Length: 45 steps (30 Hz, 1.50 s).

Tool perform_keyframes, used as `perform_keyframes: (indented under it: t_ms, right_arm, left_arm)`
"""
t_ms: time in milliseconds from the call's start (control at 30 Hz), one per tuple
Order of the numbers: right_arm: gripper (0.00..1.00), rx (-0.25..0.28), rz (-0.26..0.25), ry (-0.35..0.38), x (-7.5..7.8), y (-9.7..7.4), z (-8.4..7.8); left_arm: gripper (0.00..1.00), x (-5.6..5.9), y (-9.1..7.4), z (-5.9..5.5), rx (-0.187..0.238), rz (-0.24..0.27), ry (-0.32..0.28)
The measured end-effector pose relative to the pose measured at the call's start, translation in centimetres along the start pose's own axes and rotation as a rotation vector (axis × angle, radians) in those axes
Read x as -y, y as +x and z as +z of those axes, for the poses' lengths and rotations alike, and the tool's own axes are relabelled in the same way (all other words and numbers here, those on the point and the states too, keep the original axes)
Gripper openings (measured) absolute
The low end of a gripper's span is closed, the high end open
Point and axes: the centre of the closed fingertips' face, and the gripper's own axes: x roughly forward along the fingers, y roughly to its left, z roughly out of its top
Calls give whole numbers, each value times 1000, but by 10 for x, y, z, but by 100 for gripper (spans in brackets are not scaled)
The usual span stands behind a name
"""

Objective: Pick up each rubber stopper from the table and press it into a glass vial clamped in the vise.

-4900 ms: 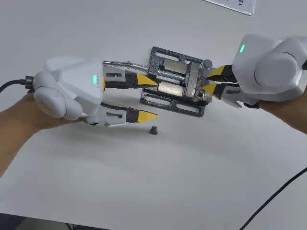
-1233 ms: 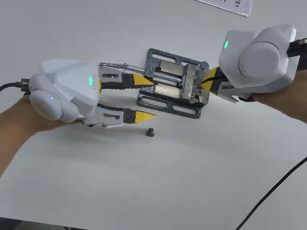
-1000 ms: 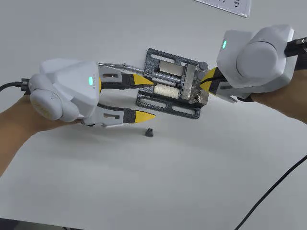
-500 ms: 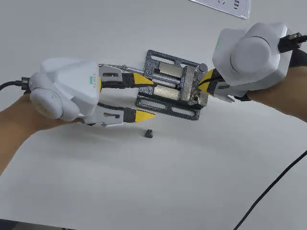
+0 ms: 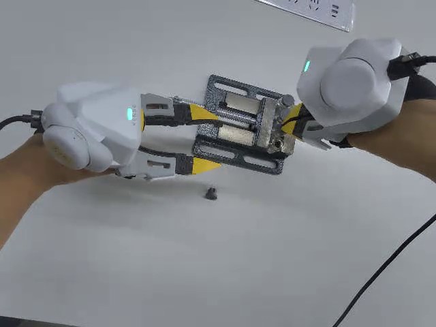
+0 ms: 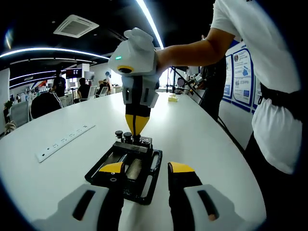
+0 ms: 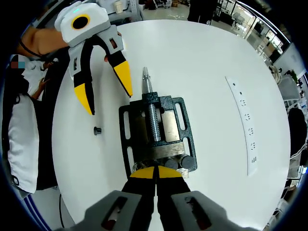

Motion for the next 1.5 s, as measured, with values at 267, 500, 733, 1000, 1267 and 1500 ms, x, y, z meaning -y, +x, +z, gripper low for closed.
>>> perform_keyframes:
  t_ms: [267,500,733,1000,1267,1500]
  right_arm:
    - [0,-3,9,2,0,1,-1]
    - [0,-4,21,12,-1,1,-1]
    - [0,-9,8,19,-2,2,-1]
    - [0,5,-7,13,-2,0,-1]
    - [0,3,-11,20,-2,-1,0]
    - [0,46,-5,44,-1,-2,-1]
  left_arm:
    - [33,-2,2,1,1,-2,2]
    - [33,-4,4,3,1,-3,3]
    - [33,-4,5,6,1,-4,8]
    - [33,0,4,9,0,-6,12]
    - [33,4,0,10,-7,-2,18]
    - [33,5,-4,10,-15,2,19]
